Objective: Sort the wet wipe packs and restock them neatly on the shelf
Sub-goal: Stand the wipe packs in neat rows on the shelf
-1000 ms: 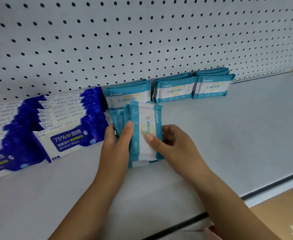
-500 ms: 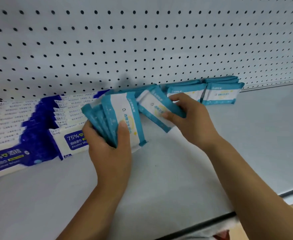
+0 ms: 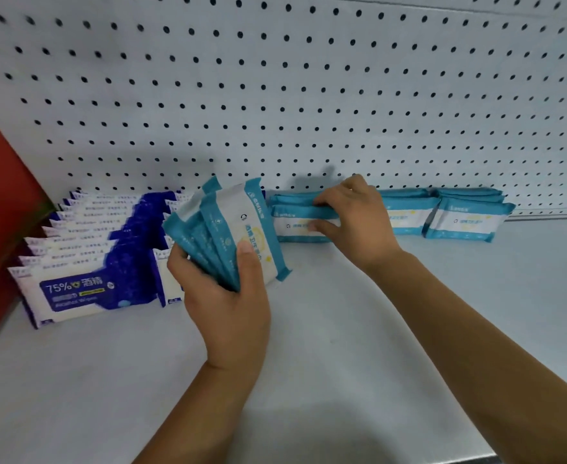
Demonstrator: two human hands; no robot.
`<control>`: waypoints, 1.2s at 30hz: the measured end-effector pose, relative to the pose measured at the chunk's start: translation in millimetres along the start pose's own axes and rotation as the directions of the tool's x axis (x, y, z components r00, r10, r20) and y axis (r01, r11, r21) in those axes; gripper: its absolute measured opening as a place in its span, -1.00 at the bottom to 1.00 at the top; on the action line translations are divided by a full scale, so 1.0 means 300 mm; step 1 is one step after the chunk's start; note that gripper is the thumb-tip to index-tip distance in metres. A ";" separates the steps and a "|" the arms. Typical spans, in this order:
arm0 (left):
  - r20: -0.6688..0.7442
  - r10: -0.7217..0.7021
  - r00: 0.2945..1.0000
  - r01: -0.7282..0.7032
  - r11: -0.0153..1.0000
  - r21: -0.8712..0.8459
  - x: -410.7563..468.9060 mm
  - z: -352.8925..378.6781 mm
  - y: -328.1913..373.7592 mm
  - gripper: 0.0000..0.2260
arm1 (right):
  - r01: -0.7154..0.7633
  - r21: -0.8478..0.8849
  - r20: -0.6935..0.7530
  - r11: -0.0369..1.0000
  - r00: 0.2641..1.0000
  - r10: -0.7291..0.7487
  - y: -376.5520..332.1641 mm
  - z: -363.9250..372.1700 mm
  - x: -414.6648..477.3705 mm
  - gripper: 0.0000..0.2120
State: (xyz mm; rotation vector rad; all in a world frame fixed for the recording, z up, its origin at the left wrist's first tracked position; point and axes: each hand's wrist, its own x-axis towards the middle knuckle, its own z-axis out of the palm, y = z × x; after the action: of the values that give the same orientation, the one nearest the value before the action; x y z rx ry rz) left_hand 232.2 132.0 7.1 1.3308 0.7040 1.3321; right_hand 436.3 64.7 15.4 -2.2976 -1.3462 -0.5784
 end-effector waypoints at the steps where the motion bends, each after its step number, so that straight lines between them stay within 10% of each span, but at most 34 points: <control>1: 0.002 -0.015 1.000 0.015 1.000 -0.002 0.003 -0.001 0.002 -0.49 | 0.006 -0.039 -0.031 0.999 0.999 -0.008 -0.001 0.005 0.001 -0.61; 7: 0.093 -0.106 0.990 0.107 0.994 -0.012 0.002 0.001 0.004 -0.58 | -0.171 0.174 -0.066 0.970 0.981 0.184 -0.054 -0.056 -0.035 -0.63; 10: 0.199 -0.178 0.964 0.186 0.982 -0.020 0.000 0.008 0.001 -0.57 | -0.356 0.407 0.104 0.841 0.933 0.344 -0.119 -0.156 -0.095 -0.88; 14: 0.382 -0.263 0.886 0.292 0.956 -0.019 -0.016 0.028 -0.003 -0.56 | -0.446 0.553 0.325 0.704 0.893 0.310 -0.186 -0.233 -0.185 -0.68; 24: 0.539 -0.373 0.755 0.350 0.925 0.150 -0.079 0.057 -0.044 -0.56 | -0.719 0.592 0.504 0.365 0.683 0.528 -0.100 -0.259 -0.330 -0.72; 36: 0.475 -0.456 0.753 0.364 0.889 0.277 -0.066 0.075 -0.066 -0.64 | -0.556 0.185 0.162 0.811 0.831 0.532 0.217 -0.269 -0.184 -0.74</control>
State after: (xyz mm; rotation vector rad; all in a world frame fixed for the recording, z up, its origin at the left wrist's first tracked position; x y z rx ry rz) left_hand 254.8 112.4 -12.9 1.4826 0.6762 0.5110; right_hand 457.8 -47.3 43.2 -2.3855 -0.6743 -0.1087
